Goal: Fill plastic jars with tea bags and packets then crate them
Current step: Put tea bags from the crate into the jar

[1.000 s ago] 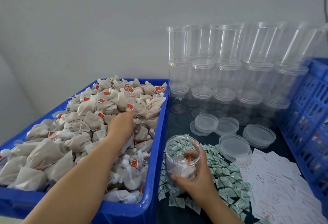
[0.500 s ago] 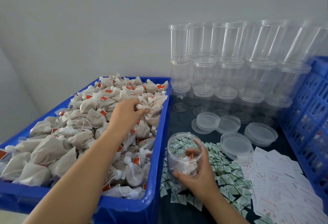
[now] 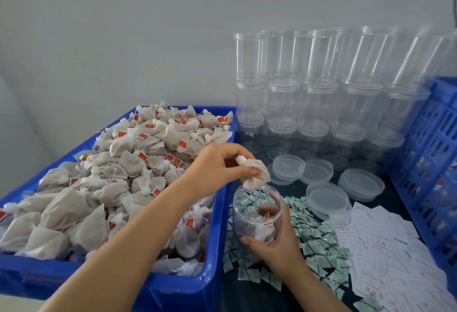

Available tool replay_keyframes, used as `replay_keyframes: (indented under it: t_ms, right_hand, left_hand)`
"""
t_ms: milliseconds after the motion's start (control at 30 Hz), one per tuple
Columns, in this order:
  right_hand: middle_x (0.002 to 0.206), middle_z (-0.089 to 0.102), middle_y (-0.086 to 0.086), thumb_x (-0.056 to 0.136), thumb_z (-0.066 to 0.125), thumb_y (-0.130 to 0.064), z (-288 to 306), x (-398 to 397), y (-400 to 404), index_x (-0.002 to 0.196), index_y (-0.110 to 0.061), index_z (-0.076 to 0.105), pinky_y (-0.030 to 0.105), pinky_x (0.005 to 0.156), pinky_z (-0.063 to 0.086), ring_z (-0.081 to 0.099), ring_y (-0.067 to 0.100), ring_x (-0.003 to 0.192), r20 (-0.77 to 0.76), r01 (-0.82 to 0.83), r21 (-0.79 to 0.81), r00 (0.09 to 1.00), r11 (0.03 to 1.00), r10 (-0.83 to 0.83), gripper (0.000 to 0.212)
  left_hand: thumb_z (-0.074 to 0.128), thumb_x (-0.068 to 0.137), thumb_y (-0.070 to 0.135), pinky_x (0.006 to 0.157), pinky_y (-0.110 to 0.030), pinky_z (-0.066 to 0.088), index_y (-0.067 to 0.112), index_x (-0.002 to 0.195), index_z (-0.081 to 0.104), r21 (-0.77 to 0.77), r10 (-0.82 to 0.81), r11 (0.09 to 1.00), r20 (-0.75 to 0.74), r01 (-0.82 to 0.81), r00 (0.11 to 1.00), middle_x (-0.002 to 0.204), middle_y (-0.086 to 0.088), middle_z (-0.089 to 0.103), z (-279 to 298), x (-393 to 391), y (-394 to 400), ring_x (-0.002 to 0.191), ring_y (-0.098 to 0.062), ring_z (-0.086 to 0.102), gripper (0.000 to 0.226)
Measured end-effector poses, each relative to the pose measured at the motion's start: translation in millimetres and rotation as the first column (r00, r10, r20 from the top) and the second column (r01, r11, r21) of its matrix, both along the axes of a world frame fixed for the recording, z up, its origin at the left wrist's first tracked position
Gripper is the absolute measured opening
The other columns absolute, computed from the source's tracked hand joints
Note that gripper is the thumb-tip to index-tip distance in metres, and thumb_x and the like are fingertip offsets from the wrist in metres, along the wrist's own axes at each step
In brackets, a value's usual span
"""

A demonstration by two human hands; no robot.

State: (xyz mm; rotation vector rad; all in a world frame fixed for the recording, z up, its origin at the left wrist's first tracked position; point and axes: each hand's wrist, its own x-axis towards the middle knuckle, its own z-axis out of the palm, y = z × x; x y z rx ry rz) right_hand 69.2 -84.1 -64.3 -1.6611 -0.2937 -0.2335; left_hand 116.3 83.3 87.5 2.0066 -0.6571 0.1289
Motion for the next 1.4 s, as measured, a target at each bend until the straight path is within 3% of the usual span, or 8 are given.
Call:
replay_keyframes:
  t_ms: [200,300,433,633,767,867,1067,1400]
  right_hand:
    - [0.112,0.056,-0.018,0.051,0.088,-0.04,1.5,-1.1,1.1,0.133,-0.053,0.039,0.011,0.071,0.053,0.059,-0.007,0.105,-0.021,-0.022,0.036,1.0,0.999,0.022,0.096]
    - [0.105,0.055,-0.031,0.053,0.087,-0.038,1.5,-0.8,1.0,0.132,-0.06,0.039,0.008,0.073,0.051,0.058,-0.008,0.108,-0.018,-0.02,0.026,1.0,0.999,0.021,0.095]
    - [0.106,0.055,-0.033,0.051,0.088,-0.04,0.2,-0.4,0.4,0.127,-0.07,0.037,0.01,0.071,0.053,0.059,-0.008,0.107,-0.031,-0.016,0.036,0.999,0.999,0.017,0.097]
    - [0.106,0.055,-0.036,0.053,0.087,-0.04,0.3,-0.5,0.6,0.123,-0.075,0.035,0.01,0.071,0.053,0.058,-0.009,0.107,-0.023,-0.017,0.036,1.0,0.999,0.018,0.095]
    - [0.109,0.056,-0.036,0.052,0.088,-0.042,0.7,0.0,0.6,0.121,-0.078,0.033,0.012,0.075,0.053,0.061,-0.005,0.107,-0.024,-0.021,0.04,0.999,0.999,0.022,0.096]
    - [0.11,0.057,-0.032,0.052,0.089,-0.039,-0.2,0.6,0.6,0.124,-0.075,0.034,0.015,0.075,0.054,0.063,-0.002,0.107,-0.026,-0.027,0.04,0.999,0.999,0.028,0.097]
    - [0.108,0.056,-0.029,0.052,0.089,-0.042,-3.5,2.5,0.7,0.126,-0.074,0.032,0.013,0.076,0.053,0.064,0.001,0.105,-0.02,-0.009,0.013,1.0,1.0,0.01,0.098]
    - [0.115,0.057,-0.02,0.05,0.09,-0.042,-7.4,4.2,0.5,0.125,-0.074,0.034,0.011,0.075,0.052,0.063,-0.002,0.106,-0.009,-0.003,0.025,1.0,1.0,0.004,0.099]
  left_hand:
    - [0.075,0.079,0.022,0.076,-0.018,0.052,0.033,0.09,0.069,0.227,-0.074,0.971,0.001,0.072,0.997,0.087,0.016,0.068,-6.1,0.2,-1.3,0.08,-0.001,0.063,0.016]
    - [0.074,0.081,0.021,0.081,-0.012,0.048,0.03,0.093,0.069,0.314,-0.084,0.946,0.005,0.078,0.996,0.089,0.016,0.069,-8.6,0.3,-0.3,0.086,0.003,0.062,0.016]
    - [0.07,0.084,0.015,0.084,-0.009,0.045,0.023,0.098,0.071,0.416,-0.107,0.906,0.044,0.079,0.993,0.095,0.015,0.067,-11.0,-0.5,-1.9,0.091,0.004,0.059,0.016]
    - [0.066,0.086,0.016,0.088,-0.019,0.044,0.026,0.107,0.067,0.596,-0.142,0.803,0.14,0.031,0.98,0.105,0.014,0.065,-8.3,-2.6,-5.6,0.095,-0.001,0.056,0.023]
    - [0.061,0.09,0.021,0.09,-0.022,0.031,0.029,0.112,0.065,0.704,-0.192,0.71,0.235,-0.031,0.953,0.106,0.013,0.065,-9.6,-1.3,-6.8,0.095,0.001,0.041,0.024]
    - [0.061,0.09,0.025,0.084,-0.021,0.028,0.029,0.113,0.065,0.737,-0.226,0.674,0.274,-0.054,0.935,0.104,0.013,0.066,-10.1,0.1,-8.1,0.092,0.0,0.035,0.023]
    - [0.062,0.089,0.039,0.089,-0.031,0.039,0.03,0.103,0.07,0.792,-0.238,0.61,0.207,-0.019,0.949,0.105,0.015,0.066,-9.1,3.7,-8.5,0.093,-0.002,0.041,0.019]
    - [0.062,0.089,0.035,0.085,-0.022,0.037,0.026,0.098,0.072,0.728,-0.22,0.685,0.211,-0.003,0.952,0.098,0.014,0.067,-13.6,6.8,-5.0,0.088,-0.001,0.041,0.016]
